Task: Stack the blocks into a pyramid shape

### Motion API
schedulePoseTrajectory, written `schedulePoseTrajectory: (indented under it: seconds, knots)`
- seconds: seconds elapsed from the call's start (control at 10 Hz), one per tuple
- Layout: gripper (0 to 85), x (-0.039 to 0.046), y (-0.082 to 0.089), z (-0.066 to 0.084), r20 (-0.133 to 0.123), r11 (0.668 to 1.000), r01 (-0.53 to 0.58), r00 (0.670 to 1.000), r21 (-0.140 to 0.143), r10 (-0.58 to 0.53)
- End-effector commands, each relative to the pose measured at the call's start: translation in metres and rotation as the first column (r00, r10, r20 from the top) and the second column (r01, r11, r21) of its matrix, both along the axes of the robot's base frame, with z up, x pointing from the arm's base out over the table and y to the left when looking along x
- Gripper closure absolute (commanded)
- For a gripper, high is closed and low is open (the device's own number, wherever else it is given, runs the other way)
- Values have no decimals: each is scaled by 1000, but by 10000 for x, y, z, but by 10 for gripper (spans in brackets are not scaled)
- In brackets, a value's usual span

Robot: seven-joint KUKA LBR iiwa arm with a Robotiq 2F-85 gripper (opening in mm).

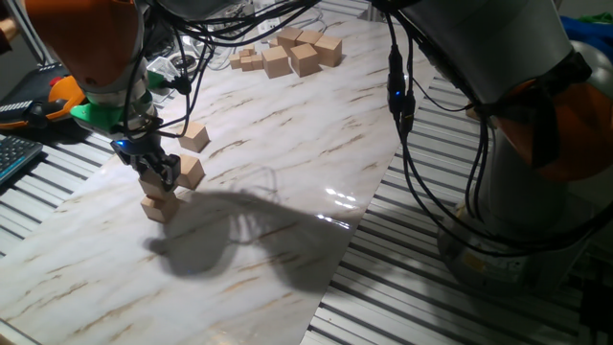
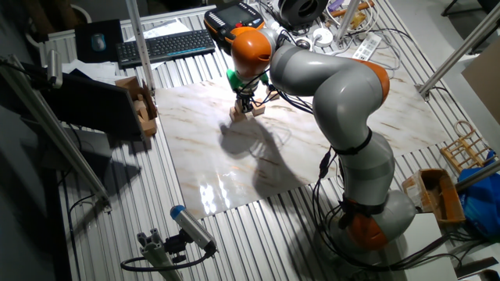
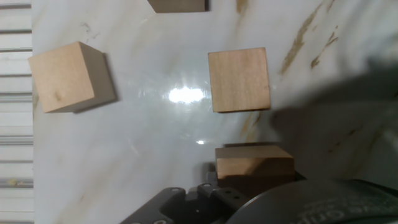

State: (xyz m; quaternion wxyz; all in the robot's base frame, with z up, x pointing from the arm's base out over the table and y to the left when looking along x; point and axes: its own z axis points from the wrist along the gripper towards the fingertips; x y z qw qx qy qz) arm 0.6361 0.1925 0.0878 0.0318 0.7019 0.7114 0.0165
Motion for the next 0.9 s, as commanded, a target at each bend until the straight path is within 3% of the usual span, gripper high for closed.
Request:
schedulePoseTrajectory:
  seconds: [0.0, 0.8]
  knots:
    - [680, -3, 0, -3, -1, 1000, 0, 1000, 0, 0]
    - [680, -6, 7, -12, -11, 1000, 5, 1000, 0, -5]
